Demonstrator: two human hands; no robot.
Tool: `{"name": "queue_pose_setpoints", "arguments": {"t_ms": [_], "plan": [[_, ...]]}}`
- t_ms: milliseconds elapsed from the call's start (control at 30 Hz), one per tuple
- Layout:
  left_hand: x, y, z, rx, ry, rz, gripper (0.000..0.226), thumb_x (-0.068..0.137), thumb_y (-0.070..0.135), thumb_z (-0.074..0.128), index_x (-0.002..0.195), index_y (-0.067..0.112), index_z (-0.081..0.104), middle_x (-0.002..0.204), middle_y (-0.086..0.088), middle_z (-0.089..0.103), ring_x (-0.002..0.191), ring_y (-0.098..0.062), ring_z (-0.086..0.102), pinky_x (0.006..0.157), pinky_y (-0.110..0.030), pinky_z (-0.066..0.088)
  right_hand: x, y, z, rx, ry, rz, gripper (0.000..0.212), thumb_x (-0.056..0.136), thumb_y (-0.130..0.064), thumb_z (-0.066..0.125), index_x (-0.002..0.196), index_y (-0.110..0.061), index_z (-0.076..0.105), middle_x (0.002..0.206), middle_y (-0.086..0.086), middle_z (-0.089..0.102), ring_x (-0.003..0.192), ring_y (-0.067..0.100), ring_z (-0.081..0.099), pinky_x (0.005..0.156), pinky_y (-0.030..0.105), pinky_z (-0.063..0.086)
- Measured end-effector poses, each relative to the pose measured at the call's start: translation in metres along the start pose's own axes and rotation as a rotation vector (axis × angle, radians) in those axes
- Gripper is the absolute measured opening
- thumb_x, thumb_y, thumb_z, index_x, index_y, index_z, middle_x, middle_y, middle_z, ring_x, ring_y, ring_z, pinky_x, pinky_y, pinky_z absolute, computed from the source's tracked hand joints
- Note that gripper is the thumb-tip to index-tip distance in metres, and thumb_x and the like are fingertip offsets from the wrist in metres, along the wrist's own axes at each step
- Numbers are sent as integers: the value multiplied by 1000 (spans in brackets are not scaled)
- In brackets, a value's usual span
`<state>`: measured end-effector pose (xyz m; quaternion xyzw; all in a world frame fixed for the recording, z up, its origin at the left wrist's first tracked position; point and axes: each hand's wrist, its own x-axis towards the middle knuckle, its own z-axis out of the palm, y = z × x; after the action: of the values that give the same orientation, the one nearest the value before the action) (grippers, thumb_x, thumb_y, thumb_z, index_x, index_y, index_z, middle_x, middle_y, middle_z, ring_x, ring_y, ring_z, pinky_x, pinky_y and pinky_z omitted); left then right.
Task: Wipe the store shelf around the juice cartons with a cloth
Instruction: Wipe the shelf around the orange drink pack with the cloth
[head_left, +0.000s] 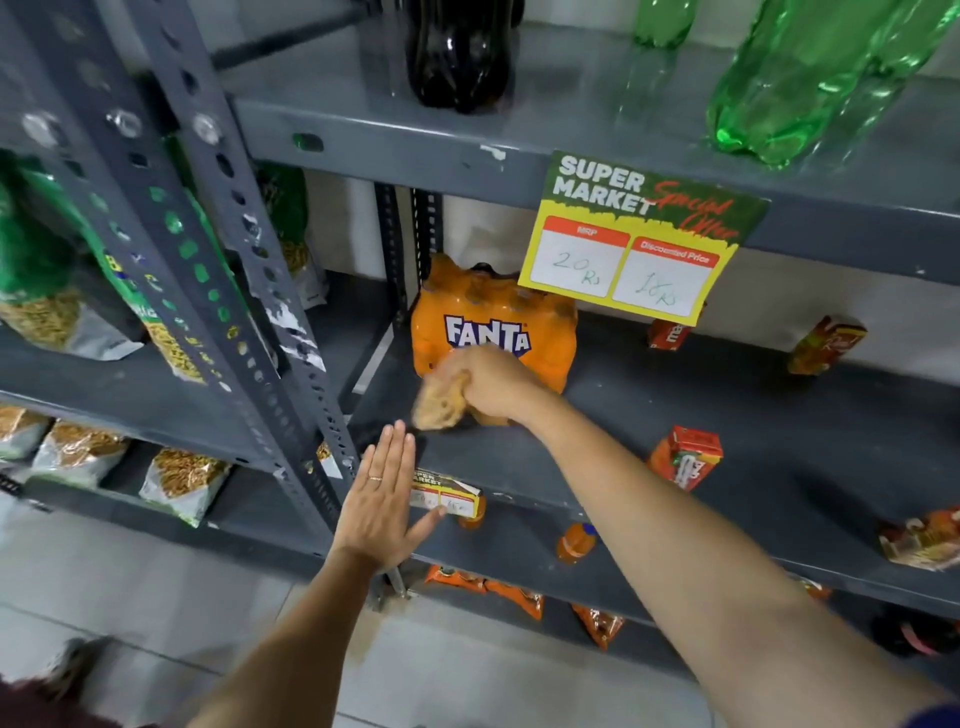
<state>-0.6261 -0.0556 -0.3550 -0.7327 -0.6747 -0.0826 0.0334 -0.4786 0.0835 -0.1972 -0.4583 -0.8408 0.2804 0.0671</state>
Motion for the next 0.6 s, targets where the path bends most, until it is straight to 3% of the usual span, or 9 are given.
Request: {"name": "queue_pose_setpoints", "arguments": {"t_ms": [100, 233, 367, 500, 600], "plan": [[0, -1, 0, 4, -7, -2, 96, 91, 68, 29, 150, -2, 2, 160, -21, 1, 148, -30, 2, 117, -46, 11, 45, -39, 17, 10, -4, -302, 31, 87, 0, 57, 106, -16, 75, 133, 1, 61, 123, 20, 54, 106, 33, 40], [0, -3, -1, 13, 1, 2, 93, 92, 68, 27, 151, -1, 8, 160, -18, 5, 148, -27, 3, 117, -45, 13, 74, -49, 52, -255, -239, -410, 39, 87, 2, 50, 118, -13, 68, 141, 6, 54, 135, 24, 42, 112, 36, 30], [0, -5, -1, 21, -1, 14, 91, 92, 66, 30, 151, 1, 9, 161, -16, 6, 149, -25, 3, 118, -44, 11, 72, -13, 55, -233, -298, -358, 45, 86, 10, 47, 128, -5, 60, 147, 12, 46, 139, 28, 36, 115, 39, 27], [-2, -9, 2, 39, -21, 61, 88, 93, 66, 31, 152, 4, 9, 161, -12, 5, 149, -23, 3, 118, -47, 14, 39, 17, 50, -159, -236, -264, 59, 80, 18, 46, 128, -11, 61, 150, 2, 42, 144, 21, 28, 118, 29, 18], [-4, -13, 1, 56, -37, 91, 87, 93, 65, 31, 152, 5, 10, 161, -12, 7, 149, -24, 4, 117, -47, 16, 6, 45, 44, -62, -166, -112, 53, 85, 14, 44, 123, -17, 65, 146, -5, 48, 139, 17, 37, 115, 25, 23]]}}
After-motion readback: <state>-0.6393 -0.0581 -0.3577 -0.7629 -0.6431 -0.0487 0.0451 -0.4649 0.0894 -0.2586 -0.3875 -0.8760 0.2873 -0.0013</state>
